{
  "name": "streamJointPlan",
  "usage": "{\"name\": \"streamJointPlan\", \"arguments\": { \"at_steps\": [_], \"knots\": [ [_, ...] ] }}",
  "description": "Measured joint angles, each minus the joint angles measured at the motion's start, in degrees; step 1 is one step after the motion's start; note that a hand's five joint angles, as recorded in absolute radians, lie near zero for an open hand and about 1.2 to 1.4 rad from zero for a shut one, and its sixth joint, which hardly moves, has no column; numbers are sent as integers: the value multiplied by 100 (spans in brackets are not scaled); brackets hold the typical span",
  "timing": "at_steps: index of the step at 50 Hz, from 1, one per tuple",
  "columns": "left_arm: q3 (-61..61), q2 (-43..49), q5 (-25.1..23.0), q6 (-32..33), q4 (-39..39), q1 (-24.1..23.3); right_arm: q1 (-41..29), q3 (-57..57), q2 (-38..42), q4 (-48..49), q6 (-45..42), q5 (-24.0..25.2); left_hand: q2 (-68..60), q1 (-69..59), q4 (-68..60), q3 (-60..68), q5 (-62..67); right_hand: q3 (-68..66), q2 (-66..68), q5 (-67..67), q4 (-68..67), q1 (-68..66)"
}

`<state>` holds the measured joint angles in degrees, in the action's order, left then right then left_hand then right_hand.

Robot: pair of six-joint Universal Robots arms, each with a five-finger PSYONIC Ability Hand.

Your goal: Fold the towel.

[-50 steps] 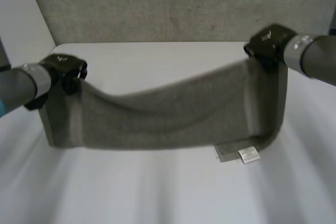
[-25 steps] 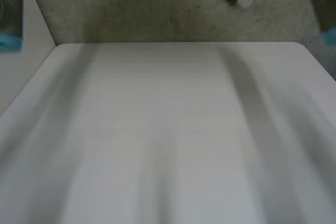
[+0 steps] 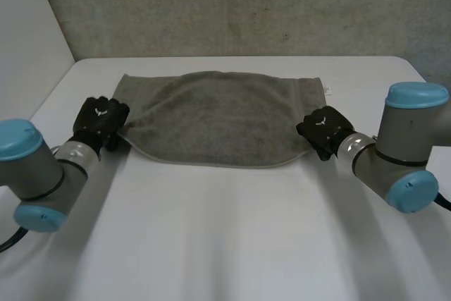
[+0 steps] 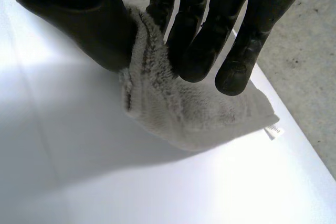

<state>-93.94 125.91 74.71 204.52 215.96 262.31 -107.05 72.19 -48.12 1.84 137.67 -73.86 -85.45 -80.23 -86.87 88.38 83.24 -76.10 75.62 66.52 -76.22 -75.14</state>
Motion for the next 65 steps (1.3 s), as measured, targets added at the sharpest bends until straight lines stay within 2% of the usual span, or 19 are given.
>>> {"name": "streamJointPlan", "arguments": {
  "at_steps": [11, 17, 23, 29, 32, 34, 38, 43, 44, 49, 53, 60, 61, 63, 64, 65],
  "knots": [
    [-979, -980, -53, 610, -165, 338, 157, 1112, -1486, -147, -72, -22, 0, 0, 0, 0, 0, 0, 0, 0, 0, 0],
    [-1522, -1879, -285, 673, -635, 372, 510, 1638, -2514, -820, -329, 47, 0, 0, 0, 1, 0, 0, 0, 0, 0, 0],
    [-1882, -3121, -868, 659, -1626, 667, 1130, 1666, -3535, -1977, -754, 195, 0, 0, 0, 1, 0, 0, 0, 0, 0, 0],
    [-1790, -3779, -1650, 639, -2500, 1113, 1491, 1217, -3802, -2778, -964, 616, 0, 0, 0, 1, 0, 0, 0, 1, 0, 0],
    [-1571, -3740, -1965, 619, -2692, 1208, 1527, 892, -3526, -2902, -950, 837, 0, 0, 0, 2, 0, 0, 31, 30, 0, 0],
    [-1210, -3382, -2084, 604, -2749, 1164, 1492, 504, -3059, -2884, -863, 912, 0, 0, 0, 2, 0, 0, 31, 37, 0, 0],
    [-393, -2476, -1998, 593, -2784, 857, 1313, -243, -2209, -2792, -658, 806, 0, 0, 0, 5, 0, 0, 31, 37, 0, 3],
    [1094, -934, -1491, 588, -2960, 307, 946, -1473, -974, -2727, -437, 326, 0, 0, 0, 6, 0, 0, 31, 37, 0, 3],
    [1551, -508, -1301, 587, -3050, 197, 829, -1939, -534, -2719, -398, 101, 0, 0, 0, 7, 0, 0, 31, 37, 0, 3],
    [3156, 854, -719, 582, -3411, -56, 610, -3165, 639, -2717, -348, -511, 0, 0, 0, 8, 0, 0, 31, 37, 0, 3],
    [4359, 1795, -447, 586, -3620, -190, 507, -3930, 1393, -2696, -341, -819, 0, 0, 0, 8, 0, 0, 31, 37, 0, 3],
    [5506, 2644, -286, 590, -3682, -280, 379, -4792, 2209, -2664, -341, -1088, 181, 156, 110, -187, -112, 46, -17, -27, 48, 33],
    [5644, 2740, -264, 589, -3678, -300, 359, -4934, 2324, -2661, -339, -1128, 1003, 1065, 1045, -1024, -1014, 201, -177, -223, 217, 141],
    [5846, 2885, -220, 586, -3672, -358, 304, -5205, 2520, -2658, -315, -1199, 3225, 3260, 3410, -3273, -3149, 2011, -2174, -2146, 2037, 2051],
    [5881, 2911, -209, 586, -3669, -376, 287, -5264, 2560, -2658, -305, -1218, 3917, 3986, 4026, -3985, -3866, 2584, -2768, -2750, 2608, 2643],
    [5935, 2948, -188, 586, -3664, -418, 253, -5365, 2623, -2659, -273, -1249, 4921, 5023, 5200, -5021, -4924, 3603, -3700, -3838, 3616, 3682]
  ]
}}
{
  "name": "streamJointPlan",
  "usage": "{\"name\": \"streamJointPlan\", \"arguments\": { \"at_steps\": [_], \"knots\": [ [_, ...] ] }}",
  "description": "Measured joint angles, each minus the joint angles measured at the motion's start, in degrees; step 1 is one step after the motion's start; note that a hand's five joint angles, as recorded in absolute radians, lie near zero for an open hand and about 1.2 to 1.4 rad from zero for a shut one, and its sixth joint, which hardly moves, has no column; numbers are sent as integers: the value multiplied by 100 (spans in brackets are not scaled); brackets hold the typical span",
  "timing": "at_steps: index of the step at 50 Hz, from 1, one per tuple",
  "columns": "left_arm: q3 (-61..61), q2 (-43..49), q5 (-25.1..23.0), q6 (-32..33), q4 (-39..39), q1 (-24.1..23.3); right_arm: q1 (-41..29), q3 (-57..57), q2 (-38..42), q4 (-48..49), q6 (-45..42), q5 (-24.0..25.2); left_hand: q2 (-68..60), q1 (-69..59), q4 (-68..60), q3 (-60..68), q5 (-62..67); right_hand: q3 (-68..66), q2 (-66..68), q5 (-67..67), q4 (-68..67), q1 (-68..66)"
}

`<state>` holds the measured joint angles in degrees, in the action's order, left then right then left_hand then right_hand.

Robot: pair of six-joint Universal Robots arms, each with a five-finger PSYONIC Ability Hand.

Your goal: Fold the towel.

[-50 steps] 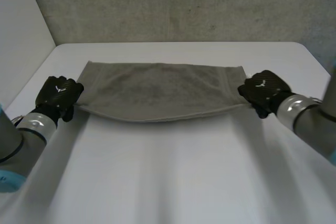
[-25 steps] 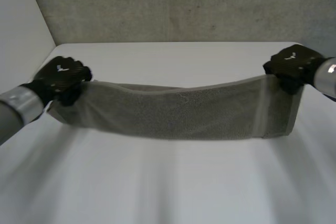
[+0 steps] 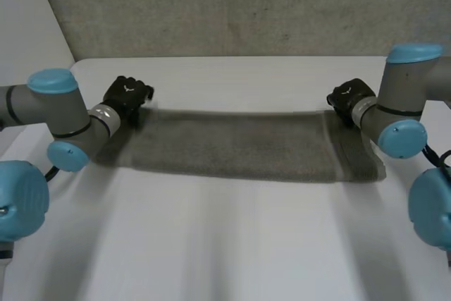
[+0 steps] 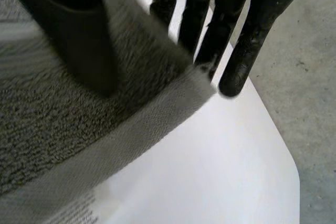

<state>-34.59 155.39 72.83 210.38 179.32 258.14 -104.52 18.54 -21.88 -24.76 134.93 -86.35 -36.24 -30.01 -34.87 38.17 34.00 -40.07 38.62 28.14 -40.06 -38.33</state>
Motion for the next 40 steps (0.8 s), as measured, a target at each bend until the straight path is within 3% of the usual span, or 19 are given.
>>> {"name": "streamJointPlan", "arguments": {
  "at_steps": [3, 11, 21, 29, 35, 40],
  "knots": [
    [40, 24, 53, -2, 10, -117, -74, -158, 80, -4, 116, -54, 1824, 1387, 1765, -1983, -1800, 2225, -2154, -2210, 2152, 2018],
    [-420, -394, 182, -16, 12, -360, -213, 119, -360, -9, 575, -21, 2135, 1486, 1972, -2380, -2101, 2653, -2461, -2472, 2560, 2496],
    [-2662, -2203, 227, -151, 259, -306, -193, 3117, -2677, 1096, 878, 217, 2160, 1505, 1972, -2411, -2128, 2653, -2461, -2472, 2560, 2548],
    [-4988, -3960, 209, -463, 1262, -144, -142, 6088, -4510, 2401, 860, 219, 2160, 1510, 1972, -2411, -2130, 2654, -2461, -2472, 2561, 2551],
    [-6275, -4825, 217, -1112, 2148, -53, 91, 7436, -4841, 2934, 818, 212, 2160, 1510, 1972, -2410, -2130, 2654, -2461, -2472, 2560, 2551],
    [-7031, -5062, 203, -1796, 2750, -5, 314, 7845, -4701, 3371, 812, 296, 2160, 1511, 1972, -2411, -2130, 2651, -2460, -2469, 2559, 2548]
  ]
}}
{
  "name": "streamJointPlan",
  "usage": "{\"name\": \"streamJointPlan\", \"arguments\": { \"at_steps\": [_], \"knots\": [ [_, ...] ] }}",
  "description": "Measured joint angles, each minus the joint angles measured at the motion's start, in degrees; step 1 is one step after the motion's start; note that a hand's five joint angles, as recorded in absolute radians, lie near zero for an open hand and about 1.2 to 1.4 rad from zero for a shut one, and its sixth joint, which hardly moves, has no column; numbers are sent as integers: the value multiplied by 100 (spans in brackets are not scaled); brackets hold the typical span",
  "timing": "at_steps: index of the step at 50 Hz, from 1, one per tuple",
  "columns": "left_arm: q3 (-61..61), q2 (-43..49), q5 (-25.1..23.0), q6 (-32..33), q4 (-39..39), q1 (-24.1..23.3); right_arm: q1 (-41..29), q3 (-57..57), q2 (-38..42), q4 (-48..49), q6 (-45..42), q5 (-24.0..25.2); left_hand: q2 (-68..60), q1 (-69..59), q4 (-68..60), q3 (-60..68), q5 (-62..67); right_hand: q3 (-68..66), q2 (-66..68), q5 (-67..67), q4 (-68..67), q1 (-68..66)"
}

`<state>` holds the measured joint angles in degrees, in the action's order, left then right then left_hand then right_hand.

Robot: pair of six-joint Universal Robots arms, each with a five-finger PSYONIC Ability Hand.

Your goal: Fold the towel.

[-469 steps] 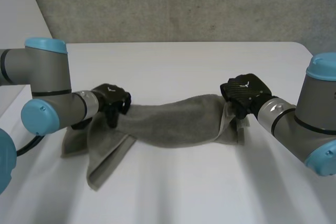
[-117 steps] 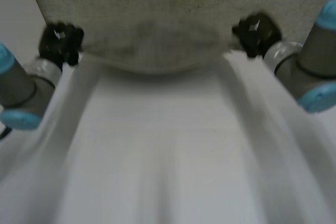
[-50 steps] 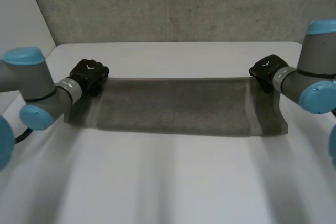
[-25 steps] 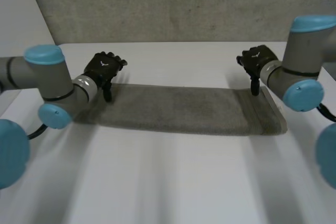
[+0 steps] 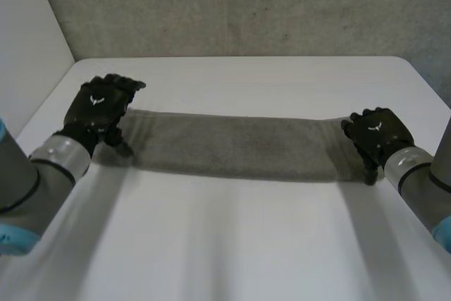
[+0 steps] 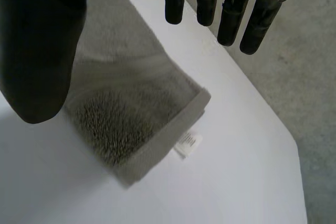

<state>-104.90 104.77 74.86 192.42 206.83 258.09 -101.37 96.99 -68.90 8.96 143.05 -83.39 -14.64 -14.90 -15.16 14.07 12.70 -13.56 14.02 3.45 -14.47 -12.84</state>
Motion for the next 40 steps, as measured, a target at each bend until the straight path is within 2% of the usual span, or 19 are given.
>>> {"name": "streamJointPlan", "arguments": {
  "at_steps": [4, 10, 15, 22, 26, 29, 31, 40],
  "knots": [
    [-444, -12, -25, -407, 511, 34, 192, -10, 361, 361, -10, 152, 0, 0, 0, 0, -2, -276, 211, 357, -186, -374],
    [-709, 26, -43, -601, 1016, 43, 458, -253, 929, 587, -29, 296, 0, 0, 0, 0, -4, -1313, 1236, 1377, -1220, -1313],
    [-716, 37, -43, -600, 1126, 35, 573, -440, 1230, 577, -77, 314, 0, 0, 0, 0, -4, -2744, 2708, 2742, -2640, -2808],
    [-698, 46, -43, -576, 1118, 38, 652, -564, 1374, 449, -127, 394, 0, 0, 0, 0, -5, -3518, 3470, 3448, -3426, -3605],
    [-698, 51, -42, -573, 1110, 44, 670, -575, 1380, 320, -134, 476, 0, 0, 0, 0, -4, -3316, 3262, 3312, -3227, -3389],
    [-698, 52, -42, -572, 1111, 47, 673, -576, 1383, 186, -129, 532, 0, 0, 0, 0, -4, -2206, 2177, 2327, -2173, -2241],
    [-699, 53, -42, -572, 1111, 48, 673, -572, 1384, 135, -121, 554, 0, 0, 0, 0, -4, -1865, 1872, 2026, -1793, -2008],
    [-725, 53, -42, -566, 1120, 48, 669, -508, 1355, 54, -83, 639, 0, 0, 0, 0, -172, -1790, 1825, 2026, -1720, -1897]
  ]
}}
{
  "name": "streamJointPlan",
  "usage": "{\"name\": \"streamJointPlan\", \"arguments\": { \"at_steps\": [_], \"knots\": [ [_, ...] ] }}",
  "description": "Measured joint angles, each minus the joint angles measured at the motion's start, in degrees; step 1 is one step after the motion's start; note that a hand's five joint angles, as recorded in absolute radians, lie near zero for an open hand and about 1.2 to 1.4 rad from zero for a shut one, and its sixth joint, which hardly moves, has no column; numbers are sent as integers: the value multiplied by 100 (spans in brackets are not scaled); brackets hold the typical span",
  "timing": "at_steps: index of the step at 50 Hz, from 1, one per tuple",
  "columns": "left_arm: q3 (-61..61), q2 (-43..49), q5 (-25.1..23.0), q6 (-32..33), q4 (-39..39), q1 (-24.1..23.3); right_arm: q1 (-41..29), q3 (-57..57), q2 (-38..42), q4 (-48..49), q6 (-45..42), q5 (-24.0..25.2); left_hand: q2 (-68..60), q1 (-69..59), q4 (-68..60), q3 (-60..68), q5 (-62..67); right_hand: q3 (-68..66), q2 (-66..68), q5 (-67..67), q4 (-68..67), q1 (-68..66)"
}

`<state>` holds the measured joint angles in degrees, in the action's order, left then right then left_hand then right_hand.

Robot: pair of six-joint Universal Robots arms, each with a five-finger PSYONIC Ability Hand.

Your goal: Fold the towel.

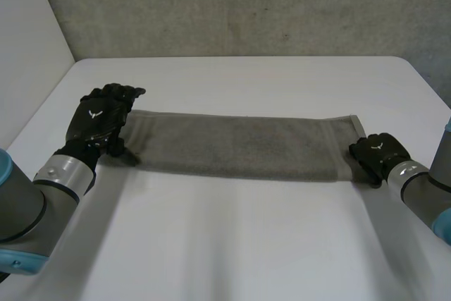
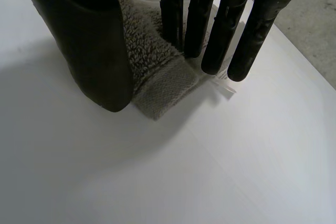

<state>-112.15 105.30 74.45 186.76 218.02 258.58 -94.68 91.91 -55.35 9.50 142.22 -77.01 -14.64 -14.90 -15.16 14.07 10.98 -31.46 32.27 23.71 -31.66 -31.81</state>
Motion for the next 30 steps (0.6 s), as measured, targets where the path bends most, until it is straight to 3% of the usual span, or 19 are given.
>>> {"name": "streamJointPlan", "arguments": {
  "at_steps": [6, 10, 14, 30],
  "knots": [
    [-8, 0, 0, 1, 3, -6, -3, -34, 26, 6, 23, 105, 0, 0, -1, 0, 2, -498, 484, 299, -474, -526],
    [-9, 5, 0, 1, 4, -4, 3, -93, 88, 20, 36, 154, 0, 0, 0, 0, 8, -2808, 2362, 2566, -2762, -2728],
    [-9, 7, 0, 1, 4, -2, 51, -126, 121, 42, 84, 171, 0, 0, 0, 0, 13, -4132, 3837, 4151, -4324, -3863],
    [-4, 9, 0, 7, 12, 0, 558, -201, -312, 86, 463, 160, 0, 0, 0, 0, 55, -4360, 4111, 4272, -4453, -4198]
  ]
}}
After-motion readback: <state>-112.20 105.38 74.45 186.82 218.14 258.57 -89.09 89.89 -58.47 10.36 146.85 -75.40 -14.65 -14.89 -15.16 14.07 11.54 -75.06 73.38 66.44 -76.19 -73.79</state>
